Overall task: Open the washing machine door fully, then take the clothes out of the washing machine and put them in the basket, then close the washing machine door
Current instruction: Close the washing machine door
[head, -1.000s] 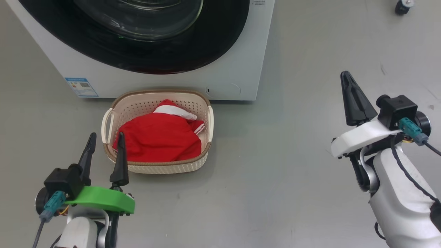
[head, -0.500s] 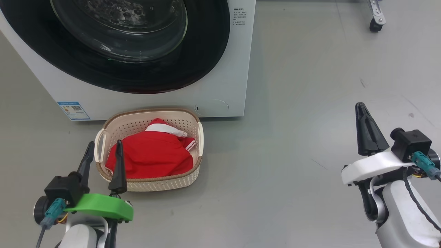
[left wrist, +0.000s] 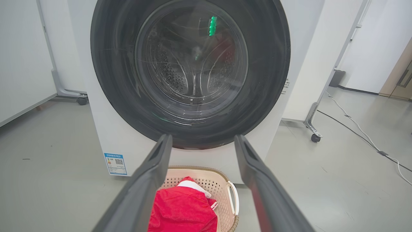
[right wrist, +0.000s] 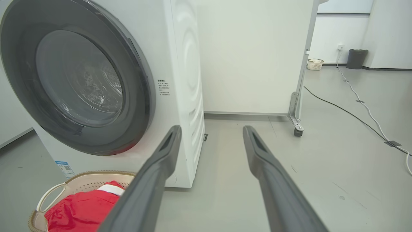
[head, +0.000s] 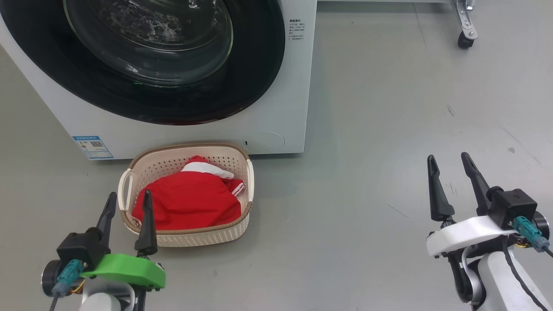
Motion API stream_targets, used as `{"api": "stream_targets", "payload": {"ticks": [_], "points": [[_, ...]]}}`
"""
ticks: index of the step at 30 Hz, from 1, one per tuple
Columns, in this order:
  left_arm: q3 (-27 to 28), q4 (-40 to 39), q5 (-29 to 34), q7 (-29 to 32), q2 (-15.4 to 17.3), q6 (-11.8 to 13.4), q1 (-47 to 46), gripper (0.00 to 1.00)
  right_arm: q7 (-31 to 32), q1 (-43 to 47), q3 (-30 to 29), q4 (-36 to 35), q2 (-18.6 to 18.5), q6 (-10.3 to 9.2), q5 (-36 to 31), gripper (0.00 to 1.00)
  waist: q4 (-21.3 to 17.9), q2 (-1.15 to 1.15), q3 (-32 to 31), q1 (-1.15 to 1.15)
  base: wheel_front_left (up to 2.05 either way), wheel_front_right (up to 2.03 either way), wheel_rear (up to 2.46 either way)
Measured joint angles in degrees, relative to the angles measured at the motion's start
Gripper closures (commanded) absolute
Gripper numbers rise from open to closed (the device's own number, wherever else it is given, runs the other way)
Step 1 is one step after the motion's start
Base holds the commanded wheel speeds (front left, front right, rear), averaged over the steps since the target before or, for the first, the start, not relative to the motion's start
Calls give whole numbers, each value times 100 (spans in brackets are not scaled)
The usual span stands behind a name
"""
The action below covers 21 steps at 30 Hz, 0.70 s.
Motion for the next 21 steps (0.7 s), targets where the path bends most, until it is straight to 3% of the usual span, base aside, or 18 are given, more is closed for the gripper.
{"api": "stream_targets", "payload": {"ticks": [21], "points": [[-80,-57,18,0,1,-1,2,0,1,278,-82,-260,67,9,-156,0,-6,0,-12,0,0,0,0]]}}
